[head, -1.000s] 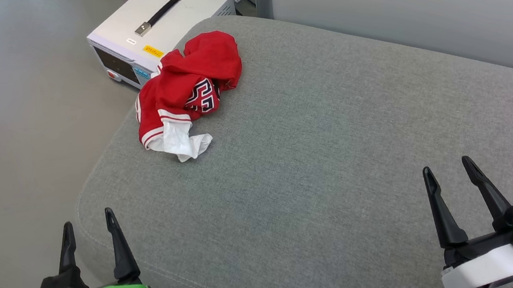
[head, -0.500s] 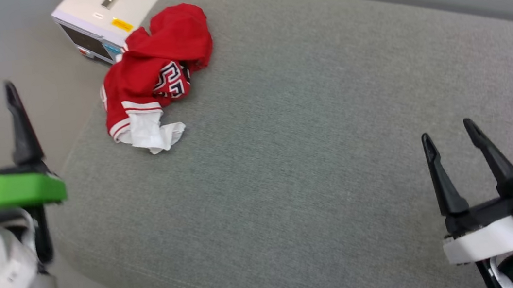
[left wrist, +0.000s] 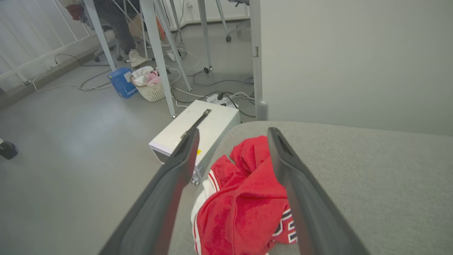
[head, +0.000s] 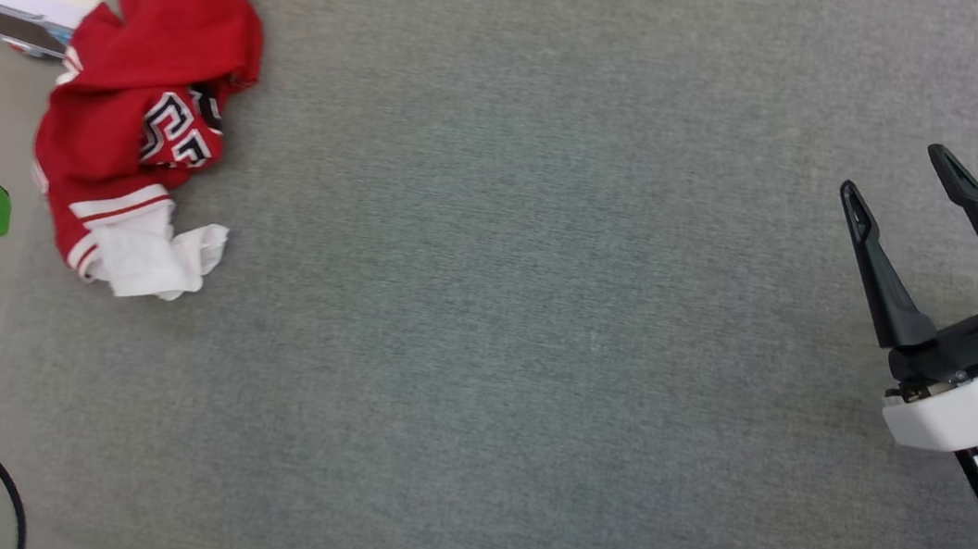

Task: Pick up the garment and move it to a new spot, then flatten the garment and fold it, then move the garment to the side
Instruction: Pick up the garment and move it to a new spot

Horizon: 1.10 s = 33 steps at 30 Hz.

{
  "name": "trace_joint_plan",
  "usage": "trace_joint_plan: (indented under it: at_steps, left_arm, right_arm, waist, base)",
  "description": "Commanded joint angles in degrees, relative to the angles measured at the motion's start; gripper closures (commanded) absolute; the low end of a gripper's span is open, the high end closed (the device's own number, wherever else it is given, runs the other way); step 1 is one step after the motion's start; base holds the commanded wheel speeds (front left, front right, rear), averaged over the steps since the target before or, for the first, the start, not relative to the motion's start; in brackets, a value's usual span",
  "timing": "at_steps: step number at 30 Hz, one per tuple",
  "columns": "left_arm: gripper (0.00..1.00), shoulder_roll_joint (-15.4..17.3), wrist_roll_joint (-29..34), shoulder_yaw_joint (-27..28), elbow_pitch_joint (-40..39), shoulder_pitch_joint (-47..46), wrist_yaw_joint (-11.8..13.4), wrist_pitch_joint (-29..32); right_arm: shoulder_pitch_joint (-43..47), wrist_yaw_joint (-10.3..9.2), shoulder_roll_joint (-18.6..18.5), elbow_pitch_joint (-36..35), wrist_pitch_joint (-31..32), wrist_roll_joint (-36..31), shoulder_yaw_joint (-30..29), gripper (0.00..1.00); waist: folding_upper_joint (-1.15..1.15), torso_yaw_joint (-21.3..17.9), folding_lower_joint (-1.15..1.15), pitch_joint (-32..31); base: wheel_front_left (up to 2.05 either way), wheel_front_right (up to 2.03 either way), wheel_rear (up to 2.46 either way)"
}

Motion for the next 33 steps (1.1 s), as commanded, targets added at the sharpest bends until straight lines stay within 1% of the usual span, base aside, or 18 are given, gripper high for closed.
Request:
trace_joint_plan:
  at_steps: [1, 4, 6, 10, 12, 14, 18, 21, 28, 29, 30, 33]
  left_arm:
    - [0.00, 1.53, -3.12, -1.72, 0.70, -1.53, -0.15, 2.92]
    - [0.00, 5.00, -10.86, -6.55, 2.25, -3.35, -0.16, 12.02]
    - [0.00, 7.06, -14.48, -9.43, 3.17, -3.98, -0.16, 17.36]
    - [0.00, 9.64, -19.05, -14.11, 5.46, -4.72, -0.16, 24.64]
    - [0.00, 10.50, -20.04, -16.37, 6.69, -5.05, -0.16, 27.03]
    - [0.00, 10.84, -20.77, -18.03, 8.17, -5.54, -0.16, 27.94]
    - [0.00, 9.99, -22.79, -21.56, 10.91, -5.60, -0.16, 29.70]
    - [0.00, 8.45, -24.55, -24.08, 12.08, -5.67, -0.16, 30.05]
    - [0.00, 7.02, -26.43, -29.99, 14.06, -5.94, -0.16, 29.55]
    - [0.84, 7.15, -26.55, -30.80, 14.17, -6.18, -0.16, 29.08]
    - [1.00, 7.38, -26.71, -31.21, 14.26, -6.40, -0.16, 28.38]
    - [1.00, 8.68, -26.70, -32.44, 14.62, -7.69, -0.16, 25.37]
  right_arm:
    - [-1.25, -0.04, -0.54, -0.54, -0.35, -0.25, 0.06, 0.00]
    - [-1.80, -0.04, -1.26, -1.10, -0.35, -0.32, -0.28, 0.00]
    - [-2.08, -0.04, -1.59, -1.47, -0.35, -0.23, -0.68, 0.00]
    - [-2.40, -0.04, -2.04, -1.97, -0.35, -0.04, -1.51, 0.00]
    - [-2.58, -0.04, -2.27, -2.12, -0.35, 0.18, -1.76, 0.00]
    - [-2.86, -0.04, -2.55, -2.22, -0.35, 0.44, -1.97, 0.00]
    - [-3.31, -0.04, -2.89, -2.37, -0.35, 0.81, -2.17, 0.00]
    - [-3.21, -0.04, -2.93, -2.13, -0.35, 1.04, -2.60, 0.00]
    - [-2.76, -0.04, -2.77, -1.48, -0.35, 1.68, -3.10, 0.00]
    - [-2.72, -0.04, -2.72, -1.30, -0.35, 1.78, -3.17, 0.00]
    - [-2.70, -0.04, -2.72, -1.18, -0.35, 1.85, -3.14, 0.00]
    - [-2.55, -0.04, -2.52, -0.82, -0.35, 2.21, -3.05, 0.00]
  waist:
    - [0.00, -3.19, -0.02, 3.39]
    - [0.00, -4.09, -0.02, 4.80]
    - [0.00, -4.58, -0.02, 5.76]
    - [0.00, -5.30, -0.02, 7.77]
    - [0.00, -5.58, -0.02, 8.66]
    - [0.00, -5.79, -0.02, 9.55]
    - [0.00, -6.19, -0.02, 10.93]
    - [0.00, -6.15, -0.02, 11.44]
    - [0.00, -5.58, -0.02, 10.94]
    - [0.00, -5.45, -0.02, 10.67]
    - [0.00, -5.36, -0.02, 10.38]
    - [0.00, -5.10, -0.02, 8.79]
  base:
    - [0.00, 0.00, 0.00]
    - [0.00, 0.00, 0.00]
    - [0.00, 0.00, 0.00]
    - [0.00, 0.00, 0.00]
    - [0.00, 0.00, 0.00]
    - [0.00, 0.00, 0.00]
    - [0.00, 0.00, 0.00]
    - [0.00, 0.00, 0.00]
    - [0.00, 0.00, 0.00]
    - [0.00, 0.00, 0.00]
    - [0.00, 0.00, 0.00]
    - [0.00, 0.00, 0.00]
